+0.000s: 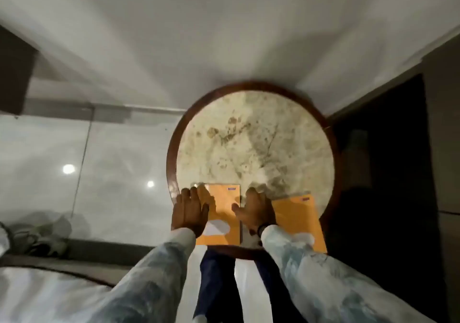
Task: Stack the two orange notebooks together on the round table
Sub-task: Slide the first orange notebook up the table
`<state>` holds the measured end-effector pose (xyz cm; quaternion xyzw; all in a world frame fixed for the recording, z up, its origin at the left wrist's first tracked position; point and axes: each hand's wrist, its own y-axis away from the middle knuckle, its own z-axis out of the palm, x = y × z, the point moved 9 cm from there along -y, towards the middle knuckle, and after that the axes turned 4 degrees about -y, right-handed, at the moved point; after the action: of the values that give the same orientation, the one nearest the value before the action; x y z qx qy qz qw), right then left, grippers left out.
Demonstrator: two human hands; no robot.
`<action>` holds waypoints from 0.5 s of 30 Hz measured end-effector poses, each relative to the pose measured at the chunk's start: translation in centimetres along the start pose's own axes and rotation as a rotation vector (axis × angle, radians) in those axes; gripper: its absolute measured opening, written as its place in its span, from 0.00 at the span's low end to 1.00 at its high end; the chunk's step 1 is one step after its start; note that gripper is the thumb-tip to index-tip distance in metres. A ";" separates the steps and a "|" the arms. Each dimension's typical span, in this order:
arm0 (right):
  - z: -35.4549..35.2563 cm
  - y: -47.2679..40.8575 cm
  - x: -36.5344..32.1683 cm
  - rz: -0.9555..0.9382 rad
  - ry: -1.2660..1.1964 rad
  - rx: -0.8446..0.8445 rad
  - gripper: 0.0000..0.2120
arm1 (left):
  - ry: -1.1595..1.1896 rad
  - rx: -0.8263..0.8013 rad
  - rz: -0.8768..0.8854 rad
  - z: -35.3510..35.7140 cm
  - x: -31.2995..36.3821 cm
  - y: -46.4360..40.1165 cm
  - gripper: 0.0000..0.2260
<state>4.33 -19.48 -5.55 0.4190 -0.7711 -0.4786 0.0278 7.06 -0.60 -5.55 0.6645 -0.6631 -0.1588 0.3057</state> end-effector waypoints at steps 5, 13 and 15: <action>6.7 -1.7 2.5 0.208 -0.105 -0.015 0.26 | 0.186 -0.081 -0.234 6.8 -3.6 -0.1 0.22; 6.3 -3.8 3.2 0.366 -0.317 0.215 0.23 | 0.309 -0.092 -0.343 5.8 -4.4 -2.4 0.23; 5.5 -4.5 2.7 0.355 -0.402 0.229 0.22 | 0.372 -0.080 -0.355 4.6 -4.8 -3.1 0.23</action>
<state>2.93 -18.26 -12.96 0.1747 -0.8714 -0.4495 -0.0901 6.37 2.96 -11.92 0.7758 -0.4617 -0.1112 0.4155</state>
